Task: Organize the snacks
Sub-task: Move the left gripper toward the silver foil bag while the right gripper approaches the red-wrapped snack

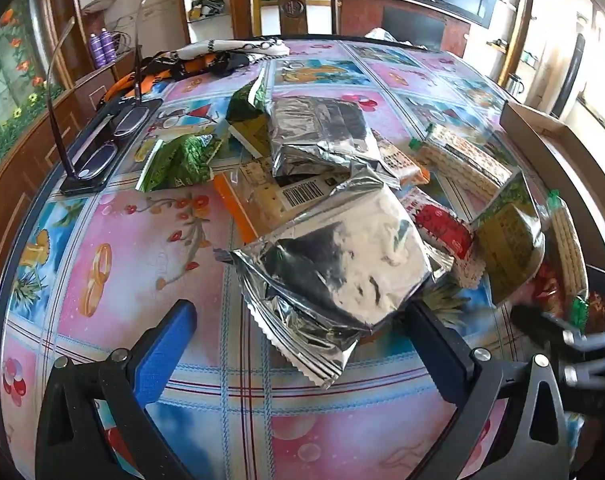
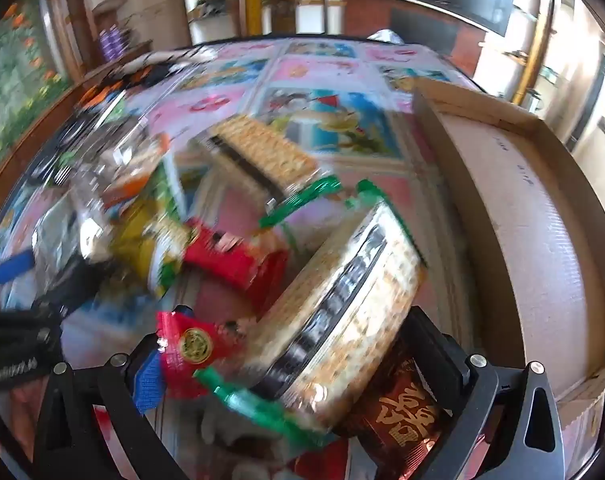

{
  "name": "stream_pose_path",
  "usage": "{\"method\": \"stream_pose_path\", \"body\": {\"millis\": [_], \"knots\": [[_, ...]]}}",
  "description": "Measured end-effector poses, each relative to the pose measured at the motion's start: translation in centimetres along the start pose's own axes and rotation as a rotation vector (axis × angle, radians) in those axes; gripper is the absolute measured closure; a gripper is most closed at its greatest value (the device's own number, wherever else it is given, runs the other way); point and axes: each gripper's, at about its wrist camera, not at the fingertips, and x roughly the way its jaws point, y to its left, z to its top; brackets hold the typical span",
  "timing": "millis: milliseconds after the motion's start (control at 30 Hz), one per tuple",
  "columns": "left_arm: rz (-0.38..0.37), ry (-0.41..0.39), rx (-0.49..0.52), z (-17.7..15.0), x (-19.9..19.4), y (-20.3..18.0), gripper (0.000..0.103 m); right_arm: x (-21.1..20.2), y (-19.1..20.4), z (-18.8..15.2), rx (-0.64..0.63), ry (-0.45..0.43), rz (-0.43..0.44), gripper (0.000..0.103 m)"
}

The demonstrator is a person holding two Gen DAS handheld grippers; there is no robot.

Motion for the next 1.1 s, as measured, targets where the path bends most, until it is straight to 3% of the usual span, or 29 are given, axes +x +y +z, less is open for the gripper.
{"method": "stream_pose_path", "body": {"millis": [133, 300, 433, 600, 667, 733, 767, 867, 933, 1100], "knots": [[-0.055, -0.018, -0.02, -0.1, -0.7, 0.4, 0.0, -0.9, 0.5, -1.0, -0.063, 0.023, 0.125, 0.0], [-0.14, -0.069, -0.084, -0.6, -2.2, 1.5, 0.0, -3.6, 1.8, -2.6, -0.142, -0.022, 0.224, 0.0], [-0.157, -0.107, -0.088, -0.9, -3.5, 1.7, 0.0, -7.9, 1.9, -3.3, -0.216, -0.176, 0.286, 0.0], [-0.166, -0.1, -0.095, -1.0, -4.8, 2.2, 0.0, -11.6, -0.8, -3.7, -0.135, -0.316, 0.381, 0.0], [-0.152, -0.098, -0.091, -0.7, -5.0, 2.5, 0.0, -11.6, -1.4, -3.4, -0.11, -0.312, 0.365, 0.0], [-0.155, -0.093, -0.093, -0.4, -5.1, 3.0, 0.0, -10.5, -2.3, -2.6, -0.076, -0.228, 0.345, 0.006], [-0.16, -0.089, -0.093, -0.4, -5.2, 3.1, 0.0, -10.3, -3.3, -2.5, -0.027, -0.199, 0.38, 0.013], [-0.168, -0.091, -0.095, 0.2, -5.5, 3.7, 0.0, -9.0, -5.6, -2.3, 0.091, -0.134, 0.437, 0.019], [-0.171, -0.094, -0.099, 0.5, -5.6, 4.1, 0.0, -8.9, -6.2, -2.3, 0.113, -0.126, 0.419, 0.027], [-0.175, -0.1, -0.103, 0.7, -5.7, 4.3, 0.0, -9.0, -7.4, -2.5, 0.162, -0.136, 0.423, 0.027]]}}
